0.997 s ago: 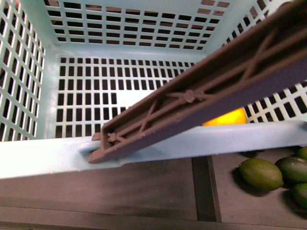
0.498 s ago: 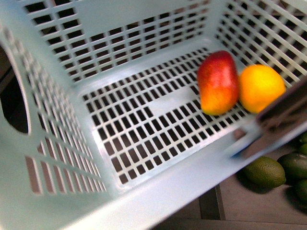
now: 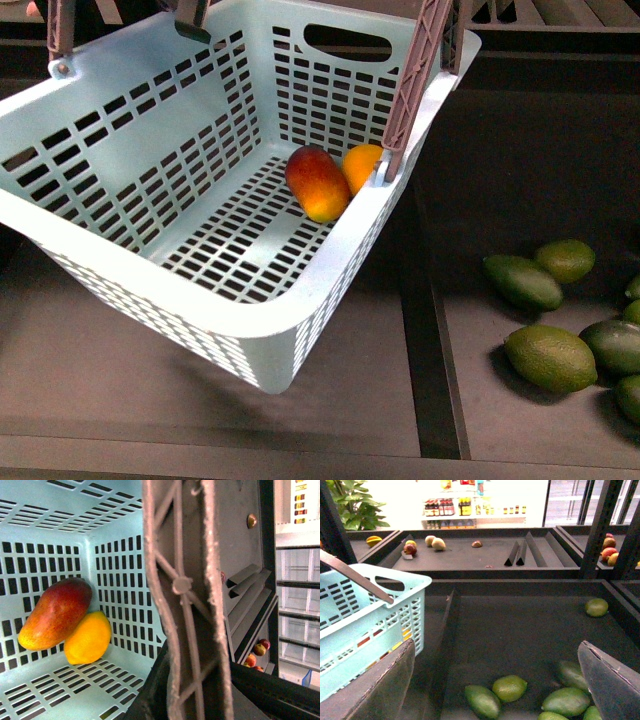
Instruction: Pick lemon and mango into basket
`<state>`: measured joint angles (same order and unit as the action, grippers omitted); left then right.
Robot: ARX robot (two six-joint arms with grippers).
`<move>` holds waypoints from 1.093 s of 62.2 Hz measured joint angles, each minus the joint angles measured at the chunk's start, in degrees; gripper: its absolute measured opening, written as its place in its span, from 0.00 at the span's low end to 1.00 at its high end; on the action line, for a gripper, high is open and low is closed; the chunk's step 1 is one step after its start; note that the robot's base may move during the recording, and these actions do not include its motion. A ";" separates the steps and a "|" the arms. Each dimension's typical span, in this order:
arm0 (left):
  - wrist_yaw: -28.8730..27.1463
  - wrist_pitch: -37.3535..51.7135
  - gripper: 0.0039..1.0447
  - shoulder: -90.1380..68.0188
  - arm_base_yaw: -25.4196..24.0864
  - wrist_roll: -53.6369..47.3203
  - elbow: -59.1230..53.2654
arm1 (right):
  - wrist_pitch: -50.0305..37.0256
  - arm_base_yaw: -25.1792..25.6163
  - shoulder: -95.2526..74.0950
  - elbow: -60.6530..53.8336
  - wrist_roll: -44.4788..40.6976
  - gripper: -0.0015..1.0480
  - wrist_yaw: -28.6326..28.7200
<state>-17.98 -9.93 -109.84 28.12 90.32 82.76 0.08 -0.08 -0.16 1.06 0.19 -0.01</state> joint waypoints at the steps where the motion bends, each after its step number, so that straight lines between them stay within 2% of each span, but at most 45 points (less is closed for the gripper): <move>1: -0.04 0.17 0.05 -0.22 -0.15 0.22 0.13 | 0.00 0.00 0.00 0.00 -0.02 0.92 0.00; 15: -3.41 3.87 0.05 -6.05 -3.15 1.70 4.37 | 0.00 0.00 0.00 0.00 0.00 0.92 0.02; 31: -3.37 6.99 0.05 -14.25 -6.16 2.84 9.73 | 0.00 0.00 0.00 0.00 -0.02 0.92 0.00; 46: -3.23 6.88 0.05 -19.28 -8.85 5.03 12.98 | 0.00 0.00 0.00 0.00 0.00 0.92 0.02; 61: -3.08 0.48 0.05 -22.45 -8.94 4.76 18.80 | 0.00 0.00 0.00 0.00 0.00 0.92 0.00; 68: -2.56 -3.72 0.23 -22.67 -8.79 5.64 20.72 | 0.00 0.00 0.00 0.00 0.00 0.92 0.02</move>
<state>-20.53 -13.65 -132.51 19.33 95.96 103.48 0.08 -0.08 -0.16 1.06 0.19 0.01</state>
